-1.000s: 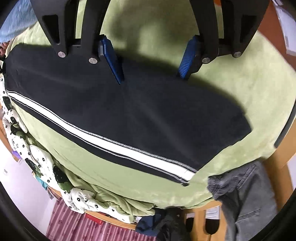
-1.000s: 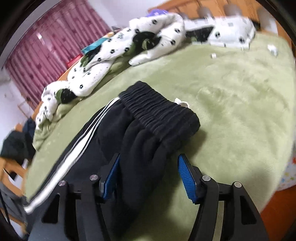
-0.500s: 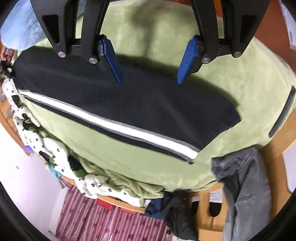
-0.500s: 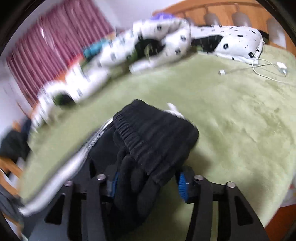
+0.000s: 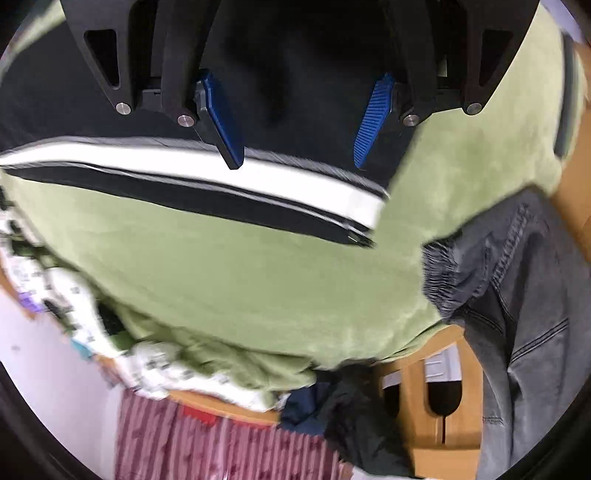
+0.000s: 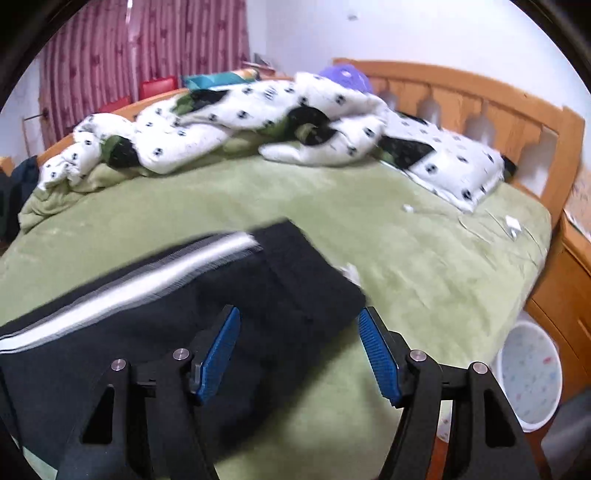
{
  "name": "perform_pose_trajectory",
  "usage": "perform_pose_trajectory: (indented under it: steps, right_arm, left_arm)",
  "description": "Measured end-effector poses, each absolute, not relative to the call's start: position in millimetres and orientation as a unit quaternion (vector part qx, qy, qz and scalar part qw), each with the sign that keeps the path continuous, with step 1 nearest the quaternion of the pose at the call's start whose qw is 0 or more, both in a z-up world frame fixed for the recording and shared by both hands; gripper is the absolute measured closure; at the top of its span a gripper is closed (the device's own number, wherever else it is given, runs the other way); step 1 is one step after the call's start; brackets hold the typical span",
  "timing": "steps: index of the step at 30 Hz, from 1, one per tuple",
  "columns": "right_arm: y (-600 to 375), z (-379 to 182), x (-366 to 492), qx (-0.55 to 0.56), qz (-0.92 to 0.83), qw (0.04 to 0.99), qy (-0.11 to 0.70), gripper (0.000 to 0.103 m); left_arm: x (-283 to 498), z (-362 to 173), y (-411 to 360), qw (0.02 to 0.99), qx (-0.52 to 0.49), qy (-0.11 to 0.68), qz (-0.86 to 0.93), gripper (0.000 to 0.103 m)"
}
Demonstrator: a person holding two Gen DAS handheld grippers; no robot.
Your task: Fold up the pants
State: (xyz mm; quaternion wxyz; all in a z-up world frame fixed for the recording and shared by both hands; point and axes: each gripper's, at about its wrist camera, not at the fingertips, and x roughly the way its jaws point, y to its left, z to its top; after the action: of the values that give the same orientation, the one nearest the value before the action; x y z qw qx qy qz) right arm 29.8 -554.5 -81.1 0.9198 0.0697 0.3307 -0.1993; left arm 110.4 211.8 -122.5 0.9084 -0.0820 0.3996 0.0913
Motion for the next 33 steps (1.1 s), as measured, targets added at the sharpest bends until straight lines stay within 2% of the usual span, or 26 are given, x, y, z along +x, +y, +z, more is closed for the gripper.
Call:
perform_pose_trajectory:
  steps: [2, 6, 7, 8, 10, 14, 18, 28, 33]
  right_arm:
    - [-532.9, -78.3, 47.5, 0.065, -0.174, 0.924, 0.333, 0.037]
    - [-491.7, -87.1, 83.5, 0.04, -0.149, 0.926, 0.345, 0.037]
    - [-483.9, -89.9, 91.6, 0.039, -0.143, 0.925, 0.349, 0.037]
    - [-474.8, -93.3, 100.4, 0.042, -0.136, 0.925, 0.352, 0.037]
    - [-458.1, -100.3, 114.5, 0.044, -0.123, 0.923, 0.362, 0.037]
    - [-424.7, -109.7, 138.8, 0.019, -0.098, 0.923, 0.371, 0.037]
    - [-404.3, -118.3, 162.2, -0.004, -0.067, 0.919, 0.389, 0.037]
    - [-360.5, -131.2, 213.7, -0.091, 0.077, 0.905, 0.408, 0.036]
    - [-342.3, -159.2, 235.3, -0.149, 0.159, 0.846, 0.486, 0.037]
  left_arm:
    - [137.3, -128.1, 225.4, 0.907, -0.067, 0.406, 0.096, 0.053]
    - [174.2, -138.8, 245.5, 0.897, -0.065, 0.42, 0.12, 0.053]
    - [180.3, -143.3, 248.9, 0.892, -0.071, 0.428, 0.122, 0.058]
    - [187.0, -150.0, 254.0, 0.887, -0.088, 0.439, 0.114, 0.078]
    - [188.0, -150.8, 255.6, 0.889, -0.092, 0.436, 0.105, 0.082]
    - [167.5, -135.9, 260.6, 0.917, -0.112, 0.371, 0.099, 0.083]
    - [175.2, -159.3, 263.7, 0.9, -0.129, 0.401, 0.111, 0.083]
    - [177.7, -156.7, 265.9, 0.899, -0.118, 0.408, 0.105, 0.082]
    - [178.0, -156.6, 265.7, 0.9, -0.113, 0.409, 0.101, 0.082]
